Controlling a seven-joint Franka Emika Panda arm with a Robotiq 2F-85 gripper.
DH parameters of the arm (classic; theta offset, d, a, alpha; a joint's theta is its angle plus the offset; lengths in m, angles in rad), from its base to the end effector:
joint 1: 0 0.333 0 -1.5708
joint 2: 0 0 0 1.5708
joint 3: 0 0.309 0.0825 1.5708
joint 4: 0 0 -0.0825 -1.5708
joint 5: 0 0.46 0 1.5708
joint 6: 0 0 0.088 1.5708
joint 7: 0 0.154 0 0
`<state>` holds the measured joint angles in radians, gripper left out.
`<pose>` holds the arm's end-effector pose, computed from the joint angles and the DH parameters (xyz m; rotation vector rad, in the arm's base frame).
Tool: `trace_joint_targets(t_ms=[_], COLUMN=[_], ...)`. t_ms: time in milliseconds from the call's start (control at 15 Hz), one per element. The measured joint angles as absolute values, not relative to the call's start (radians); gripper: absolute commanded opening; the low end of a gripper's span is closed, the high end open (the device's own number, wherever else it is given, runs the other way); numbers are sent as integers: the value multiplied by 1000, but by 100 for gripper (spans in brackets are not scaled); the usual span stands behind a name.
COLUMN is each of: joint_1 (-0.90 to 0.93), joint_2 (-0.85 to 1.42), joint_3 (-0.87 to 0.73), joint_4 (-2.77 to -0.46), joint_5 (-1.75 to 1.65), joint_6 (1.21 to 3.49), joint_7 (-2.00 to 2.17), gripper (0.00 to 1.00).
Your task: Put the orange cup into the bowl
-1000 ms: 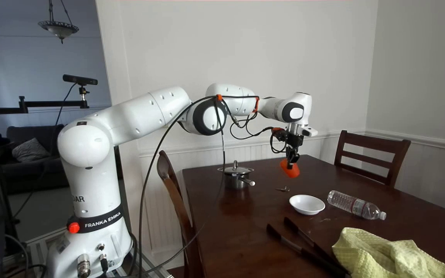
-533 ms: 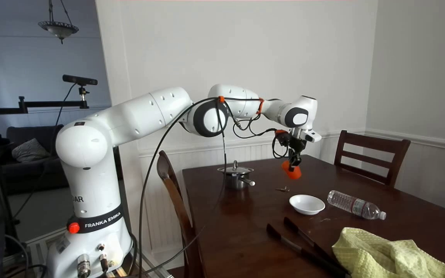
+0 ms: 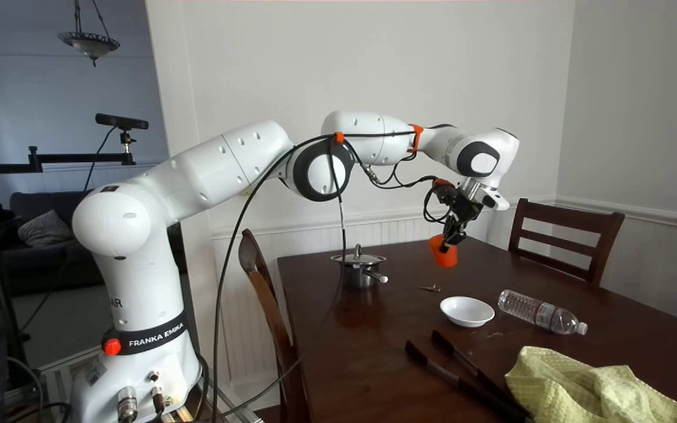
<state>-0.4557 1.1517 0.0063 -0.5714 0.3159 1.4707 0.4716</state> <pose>0.7694 -0.3180 0.2323 -2.5007 1.2583 0.3596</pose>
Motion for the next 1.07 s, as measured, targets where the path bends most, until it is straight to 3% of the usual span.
trace_joint_targets(t_ms=[467,533,667,1067], joint_1=[-646,-654,-654,-635], joint_2=[1162,1181,1199,1214], joint_3=[27,32,31,18], joint_4=[-576,-576,-576,-573], joint_5=[412,426,426,423], joint_6=[1368,1369,1371,1407], joint_7=[543,559,558,626], gripper=[2,6,2,2])
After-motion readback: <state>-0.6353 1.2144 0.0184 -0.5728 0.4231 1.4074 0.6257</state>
